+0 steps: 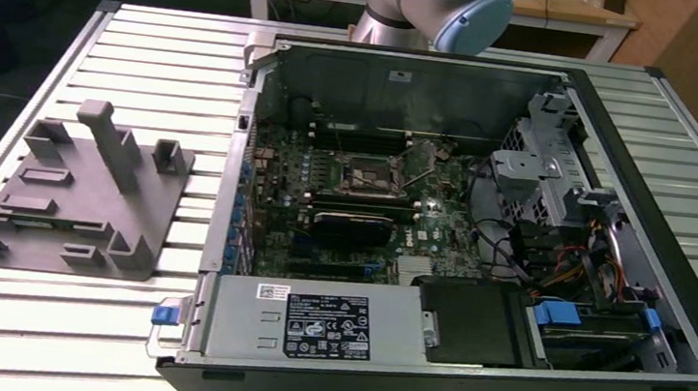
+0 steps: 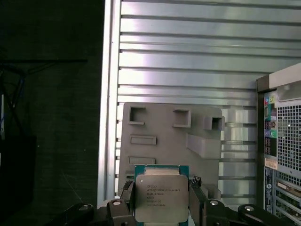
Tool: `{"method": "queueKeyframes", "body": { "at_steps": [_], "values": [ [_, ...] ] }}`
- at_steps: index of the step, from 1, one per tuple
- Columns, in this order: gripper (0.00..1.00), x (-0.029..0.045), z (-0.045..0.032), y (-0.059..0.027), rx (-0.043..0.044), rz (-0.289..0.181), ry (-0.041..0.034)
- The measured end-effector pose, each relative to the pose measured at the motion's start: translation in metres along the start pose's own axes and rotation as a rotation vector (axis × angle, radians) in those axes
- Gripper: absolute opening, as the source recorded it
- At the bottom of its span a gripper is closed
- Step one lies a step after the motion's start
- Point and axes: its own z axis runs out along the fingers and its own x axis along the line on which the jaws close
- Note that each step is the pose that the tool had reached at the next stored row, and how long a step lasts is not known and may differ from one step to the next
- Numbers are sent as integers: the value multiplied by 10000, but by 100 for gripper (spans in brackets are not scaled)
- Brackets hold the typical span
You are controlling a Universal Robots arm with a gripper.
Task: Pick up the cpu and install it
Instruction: 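Pick up the cpu and move it towards the insertion slot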
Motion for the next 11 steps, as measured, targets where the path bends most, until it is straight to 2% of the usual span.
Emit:
{"method": "queueKeyframes", "body": {
  "at_steps": [11],
  "values": [
    [55,-181,5,9,0,0,0]
  ]
}}
